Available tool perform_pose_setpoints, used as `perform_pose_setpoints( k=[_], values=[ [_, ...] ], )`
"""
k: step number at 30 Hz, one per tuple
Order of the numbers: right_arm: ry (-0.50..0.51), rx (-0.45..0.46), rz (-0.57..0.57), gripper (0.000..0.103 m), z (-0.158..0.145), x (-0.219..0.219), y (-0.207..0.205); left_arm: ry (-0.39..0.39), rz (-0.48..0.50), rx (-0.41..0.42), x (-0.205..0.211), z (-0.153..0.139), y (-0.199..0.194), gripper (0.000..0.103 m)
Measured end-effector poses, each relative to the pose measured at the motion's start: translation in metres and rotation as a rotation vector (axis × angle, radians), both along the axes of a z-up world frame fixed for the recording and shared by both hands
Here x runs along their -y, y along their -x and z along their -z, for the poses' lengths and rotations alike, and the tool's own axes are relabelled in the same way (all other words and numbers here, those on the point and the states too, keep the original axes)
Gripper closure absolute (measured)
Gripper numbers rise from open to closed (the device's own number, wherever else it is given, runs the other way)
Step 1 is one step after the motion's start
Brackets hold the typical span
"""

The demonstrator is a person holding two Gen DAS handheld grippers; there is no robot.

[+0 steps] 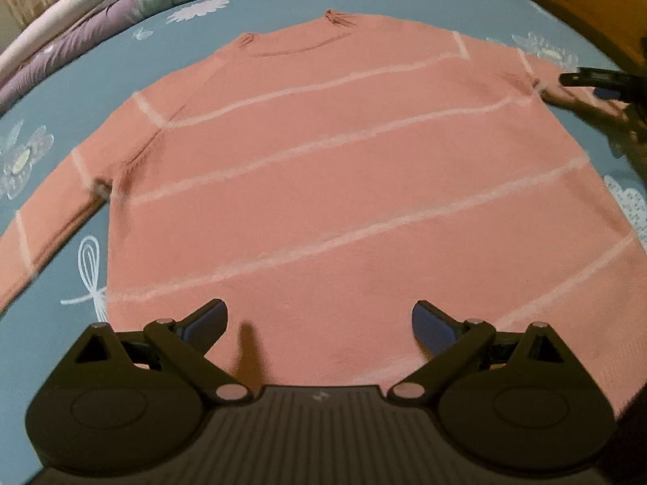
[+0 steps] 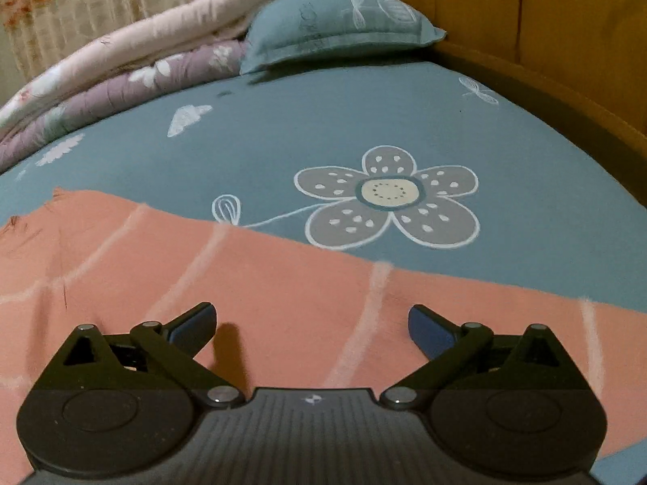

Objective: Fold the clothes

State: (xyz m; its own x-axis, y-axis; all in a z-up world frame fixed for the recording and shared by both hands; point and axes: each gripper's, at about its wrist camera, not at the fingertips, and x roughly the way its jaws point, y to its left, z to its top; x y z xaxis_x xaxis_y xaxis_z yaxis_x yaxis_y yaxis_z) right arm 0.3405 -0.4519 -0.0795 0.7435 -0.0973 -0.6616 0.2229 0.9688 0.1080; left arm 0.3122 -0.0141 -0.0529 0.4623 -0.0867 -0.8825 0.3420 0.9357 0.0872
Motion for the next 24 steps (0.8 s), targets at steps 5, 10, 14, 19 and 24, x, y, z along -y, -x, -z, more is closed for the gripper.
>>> perform_pose_setpoints(
  k=[5, 10, 14, 19, 24],
  values=[
    [0.002, 0.037, -0.056, 0.0, -0.009, 0.019, 0.051, -0.005, 0.016, 0.002, 0.02, -0.004, -0.007, 0.005],
    [-0.015, 0.101, 0.129, 0.0, -0.02, 0.074, 0.075, -0.022, 0.066, 0.009, 0.043, -0.007, -0.014, 0.005],
    [-0.077, 0.1, 0.212, 0.0, -0.01, 0.107, 0.097, -0.04, 0.098, 0.018, 0.057, -0.01, -0.014, 0.005],
    [-0.024, 0.064, 0.249, 0.0, -0.019, 0.108, 0.115, -0.05, 0.091, 0.019, 0.058, -0.013, -0.013, 0.005],
    [-0.051, 0.052, 0.261, 0.0, -0.017, 0.109, 0.099, -0.059, 0.069, 0.021, 0.063, -0.013, -0.02, 0.005]
  ],
)
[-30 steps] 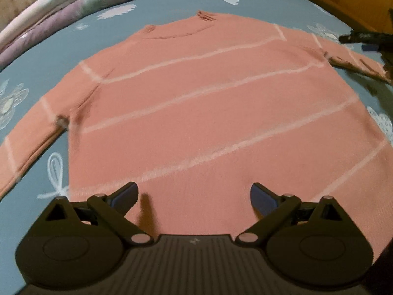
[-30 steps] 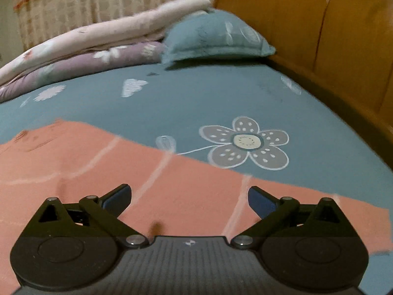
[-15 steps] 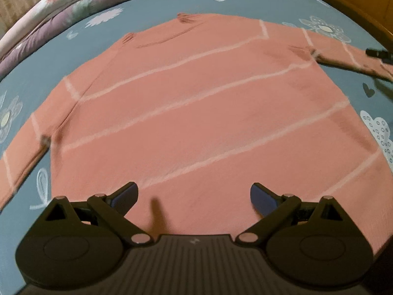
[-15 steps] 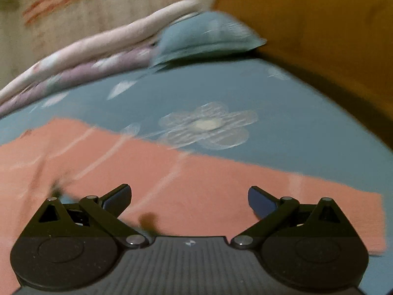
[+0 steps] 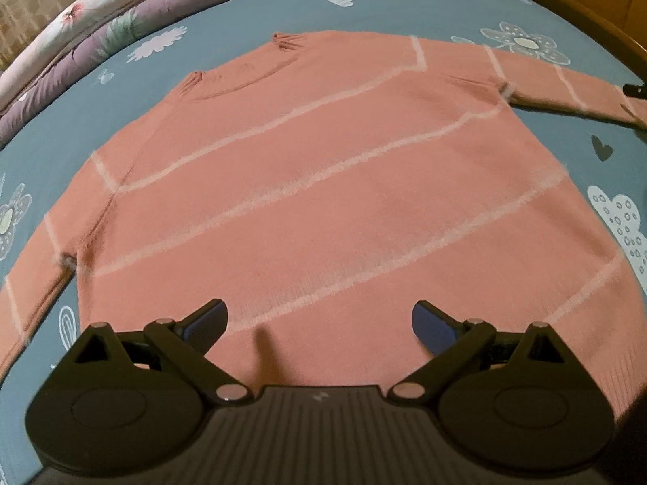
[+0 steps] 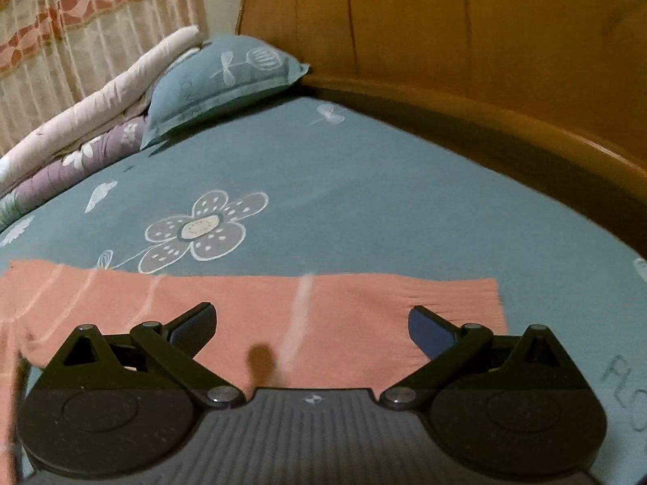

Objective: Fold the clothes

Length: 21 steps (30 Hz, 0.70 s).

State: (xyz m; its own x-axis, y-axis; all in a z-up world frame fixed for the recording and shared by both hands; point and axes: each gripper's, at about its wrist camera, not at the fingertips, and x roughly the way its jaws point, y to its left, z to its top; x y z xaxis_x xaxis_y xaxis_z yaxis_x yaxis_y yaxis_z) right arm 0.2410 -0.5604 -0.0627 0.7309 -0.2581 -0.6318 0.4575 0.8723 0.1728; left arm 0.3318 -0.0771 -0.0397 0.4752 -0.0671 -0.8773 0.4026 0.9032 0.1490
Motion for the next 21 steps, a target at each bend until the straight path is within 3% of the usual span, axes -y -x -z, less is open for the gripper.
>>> perform_pose_setpoints(
  k=[3, 6, 7, 10, 18, 21],
  values=[
    [0.055, -0.083, 0.043, 0.0, 0.004, -0.005, -0.005, 0.005, 0.001, 0.014, -0.001, -0.004, 0.004, 0.005],
    [0.051, -0.147, 0.137, 0.0, -0.012, -0.018, -0.016, 0.013, -0.035, 0.013, -0.01, -0.003, 0.007, 0.005],
    [0.027, -0.122, 0.137, 0.0, -0.02, -0.024, -0.017, 0.02, -0.052, 0.01, -0.012, -0.002, 0.007, 0.005],
    [-0.042, -0.028, 0.004, 0.0, -0.042, -0.064, -0.037, 0.035, -0.091, 0.004, -0.017, -0.001, 0.007, 0.005],
    [-0.056, 0.066, -0.52, 0.0, -0.066, -0.216, -0.123, 0.051, -0.121, 0.033, -0.033, -0.001, 0.017, 0.005],
    [-0.176, 0.033, -0.603, 0.0, -0.058, -0.252, -0.165, 0.044, -0.139, 0.04, -0.045, 0.001, 0.021, 0.005]
  ],
)
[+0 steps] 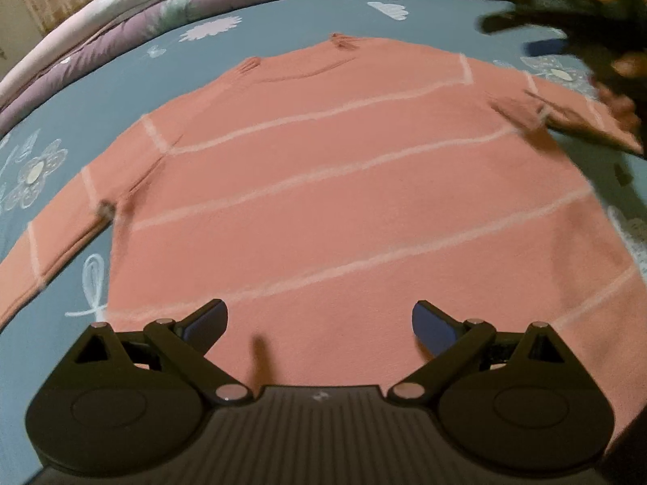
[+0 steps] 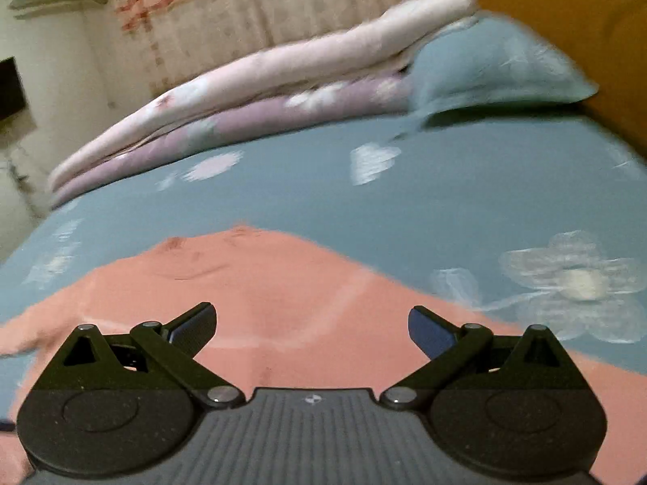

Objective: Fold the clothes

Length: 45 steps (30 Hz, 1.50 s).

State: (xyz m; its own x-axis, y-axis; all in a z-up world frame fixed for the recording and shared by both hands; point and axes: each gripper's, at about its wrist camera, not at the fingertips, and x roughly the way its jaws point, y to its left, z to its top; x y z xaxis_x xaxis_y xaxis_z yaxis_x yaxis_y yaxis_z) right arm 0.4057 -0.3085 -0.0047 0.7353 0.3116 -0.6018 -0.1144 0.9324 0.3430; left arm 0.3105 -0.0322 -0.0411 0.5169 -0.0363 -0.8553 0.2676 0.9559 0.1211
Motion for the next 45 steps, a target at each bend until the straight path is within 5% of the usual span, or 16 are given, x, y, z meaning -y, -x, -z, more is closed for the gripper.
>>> perform_pose_setpoints(
  k=[5, 9, 14, 19, 24, 30, 34, 36, 40, 45],
  values=[
    [-0.089, -0.174, -0.011, 0.0, 0.043, -0.033, -0.057, 0.017, -0.039, 0.012, -0.023, 0.005, 0.006, 0.005],
    [0.004, -0.109, 0.058, 0.0, 0.049, -0.031, -0.077, 0.053, -0.046, 0.013, -0.04, 0.008, 0.01, 0.005],
    [0.016, -0.196, 0.139, 0.0, 0.034, -0.035, -0.095, 0.095, -0.027, 0.044, -0.061, 0.002, -0.007, 0.005],
    [-0.01, -0.171, 0.055, 0.0, 0.019, -0.066, -0.069, 0.162, 0.01, 0.086, -0.073, -0.004, -0.03, 0.004],
    [0.102, -0.162, 0.041, 0.0, 0.045, -0.086, -0.067, 0.225, 0.034, 0.037, -0.077, 0.019, -0.046, 0.004],
    [0.103, -0.184, 0.134, 0.0, 0.025, -0.081, -0.112, 0.248, -0.006, 0.015, -0.086, 0.035, -0.054, 0.002],
    [0.065, -0.109, -0.019, 0.0, 0.007, -0.111, -0.118, 0.275, -0.011, 0.023, -0.089, 0.036, -0.056, 0.001],
    [0.066, -0.142, -0.06, 0.0, 0.018, -0.129, -0.128, 0.27, -0.014, 0.026, -0.087, 0.037, -0.058, 0.001],
    [0.151, -0.124, -0.046, 0.0, 0.042, -0.135, -0.147, 0.269, -0.014, 0.025, -0.088, 0.037, -0.06, 0.001],
    [0.173, -0.154, -0.028, 0.0, 0.037, -0.133, -0.177, 0.288, -0.015, 0.029, -0.095, 0.035, -0.063, 0.001]
  ],
)
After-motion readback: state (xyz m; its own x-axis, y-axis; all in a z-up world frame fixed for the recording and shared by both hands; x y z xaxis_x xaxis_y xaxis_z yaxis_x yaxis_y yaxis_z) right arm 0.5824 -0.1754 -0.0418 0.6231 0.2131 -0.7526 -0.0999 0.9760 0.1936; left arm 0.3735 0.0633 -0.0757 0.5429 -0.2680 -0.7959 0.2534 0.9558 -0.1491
